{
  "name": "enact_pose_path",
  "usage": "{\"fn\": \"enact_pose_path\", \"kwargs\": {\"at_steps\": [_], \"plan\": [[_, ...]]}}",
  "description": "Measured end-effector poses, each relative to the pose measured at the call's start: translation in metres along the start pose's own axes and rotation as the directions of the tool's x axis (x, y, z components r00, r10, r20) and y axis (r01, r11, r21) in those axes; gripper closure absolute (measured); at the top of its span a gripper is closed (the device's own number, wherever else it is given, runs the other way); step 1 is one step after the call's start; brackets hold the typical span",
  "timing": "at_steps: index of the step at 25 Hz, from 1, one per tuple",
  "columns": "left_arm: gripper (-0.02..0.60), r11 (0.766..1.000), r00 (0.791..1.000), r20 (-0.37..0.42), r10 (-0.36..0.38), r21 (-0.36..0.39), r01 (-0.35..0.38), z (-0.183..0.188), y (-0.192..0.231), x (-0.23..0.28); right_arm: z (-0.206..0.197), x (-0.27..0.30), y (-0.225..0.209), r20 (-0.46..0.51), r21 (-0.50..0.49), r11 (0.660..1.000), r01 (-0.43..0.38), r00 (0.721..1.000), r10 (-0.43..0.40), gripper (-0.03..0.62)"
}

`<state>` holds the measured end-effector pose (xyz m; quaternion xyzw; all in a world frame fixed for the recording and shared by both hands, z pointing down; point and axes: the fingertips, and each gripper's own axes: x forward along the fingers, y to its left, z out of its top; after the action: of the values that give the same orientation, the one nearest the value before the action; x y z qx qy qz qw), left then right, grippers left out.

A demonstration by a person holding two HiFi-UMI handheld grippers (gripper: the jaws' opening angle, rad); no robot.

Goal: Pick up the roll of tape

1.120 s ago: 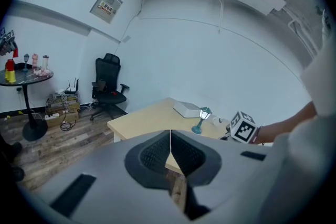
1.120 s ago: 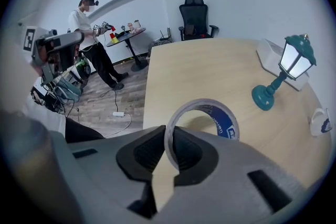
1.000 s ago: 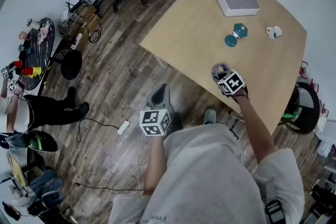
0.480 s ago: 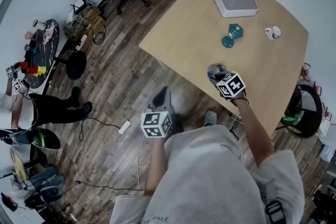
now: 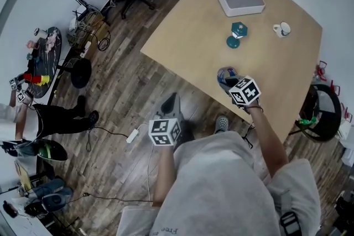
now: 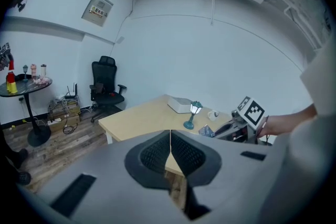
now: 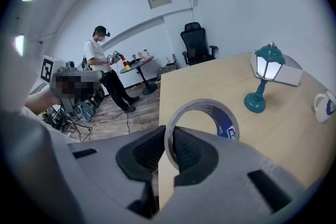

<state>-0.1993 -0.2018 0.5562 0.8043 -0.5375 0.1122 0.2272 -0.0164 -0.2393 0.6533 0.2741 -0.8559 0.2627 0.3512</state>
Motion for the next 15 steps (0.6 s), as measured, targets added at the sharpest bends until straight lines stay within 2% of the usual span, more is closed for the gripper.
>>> {"fn": "enact_pose_path", "kwargs": {"at_steps": [9, 15], "plan": [[0.575, 0.999, 1.0, 0.01, -0.03, 0.035, 0.03, -0.005, -0.032, 0.008, -0.001, -0.028, 0.009, 0.125, 0.088, 0.996, -0.028, 0.992, 0.017, 0.548], [0.575, 0.998, 0.999, 0.011, -0.051, 0.047, 0.05, -0.007, -0.059, 0.017, -0.006, -0.046, 0.012, 0.202, 0.126, 0.992, -0.023, 0.979, -0.003, 0.548]]}}
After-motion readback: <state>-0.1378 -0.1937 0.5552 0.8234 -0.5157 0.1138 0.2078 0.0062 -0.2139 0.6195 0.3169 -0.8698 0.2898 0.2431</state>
